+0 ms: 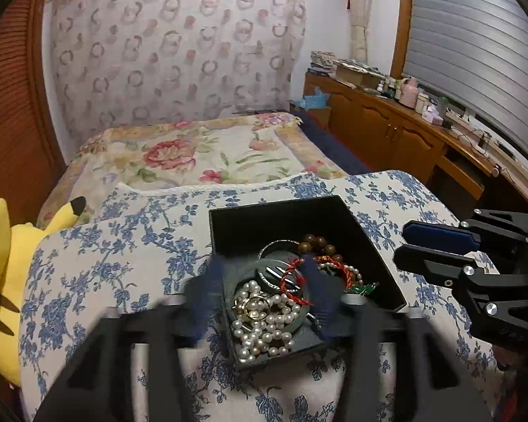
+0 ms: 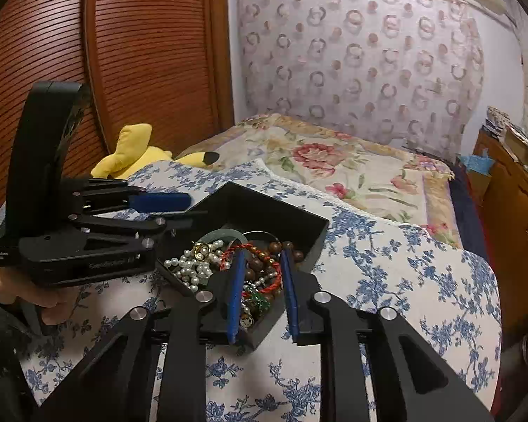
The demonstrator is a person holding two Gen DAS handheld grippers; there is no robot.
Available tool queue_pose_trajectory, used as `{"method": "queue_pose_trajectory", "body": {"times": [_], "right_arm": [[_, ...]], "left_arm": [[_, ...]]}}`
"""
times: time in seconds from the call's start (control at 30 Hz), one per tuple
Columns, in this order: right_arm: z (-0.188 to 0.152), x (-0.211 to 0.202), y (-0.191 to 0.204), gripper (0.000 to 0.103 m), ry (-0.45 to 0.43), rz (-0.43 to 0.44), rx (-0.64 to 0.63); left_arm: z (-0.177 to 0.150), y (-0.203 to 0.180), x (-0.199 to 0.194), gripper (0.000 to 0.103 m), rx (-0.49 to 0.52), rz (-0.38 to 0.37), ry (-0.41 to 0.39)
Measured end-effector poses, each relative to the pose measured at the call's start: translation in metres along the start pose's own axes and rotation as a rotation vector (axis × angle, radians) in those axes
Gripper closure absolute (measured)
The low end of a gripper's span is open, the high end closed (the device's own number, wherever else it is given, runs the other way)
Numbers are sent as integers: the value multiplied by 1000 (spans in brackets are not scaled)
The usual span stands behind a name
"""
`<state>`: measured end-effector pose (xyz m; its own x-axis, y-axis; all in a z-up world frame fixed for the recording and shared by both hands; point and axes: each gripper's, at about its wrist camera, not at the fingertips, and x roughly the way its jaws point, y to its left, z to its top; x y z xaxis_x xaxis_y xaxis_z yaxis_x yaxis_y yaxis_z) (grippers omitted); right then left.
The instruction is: Organize jewelry
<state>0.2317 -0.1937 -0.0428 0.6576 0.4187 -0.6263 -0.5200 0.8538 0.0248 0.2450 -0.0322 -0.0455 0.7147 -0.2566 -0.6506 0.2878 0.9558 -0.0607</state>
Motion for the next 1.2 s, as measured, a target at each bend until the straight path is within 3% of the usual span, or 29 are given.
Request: {"method": "queue_pose_trajectory", "body": {"times": [0.13, 0.27, 0.47, 0.6, 0.83, 1.2], "right_arm": [[-7, -11, -3, 61, -23, -24, 32], [-18, -30, -3, 33, -64, -53, 88], [-29, -61, 1, 5, -121, -107, 132], [-35, -84, 6, 3, -157, -133, 150], [-49, -123, 23, 3, -217, -204, 173], [-68, -156, 48, 3, -273, -263, 174]], "left_arm": [[-8, -2, -11, 19, -2, 54, -19], [-20, -3, -28, 12, -16, 76, -37], [-42, -8, -65, 8, -55, 80, -80], [-53, -14, -96, 8, -68, 91, -116], [-67, -24, -140, 8, -54, 202, -175], [-85, -16, -168, 8, -99, 224, -175]]}}
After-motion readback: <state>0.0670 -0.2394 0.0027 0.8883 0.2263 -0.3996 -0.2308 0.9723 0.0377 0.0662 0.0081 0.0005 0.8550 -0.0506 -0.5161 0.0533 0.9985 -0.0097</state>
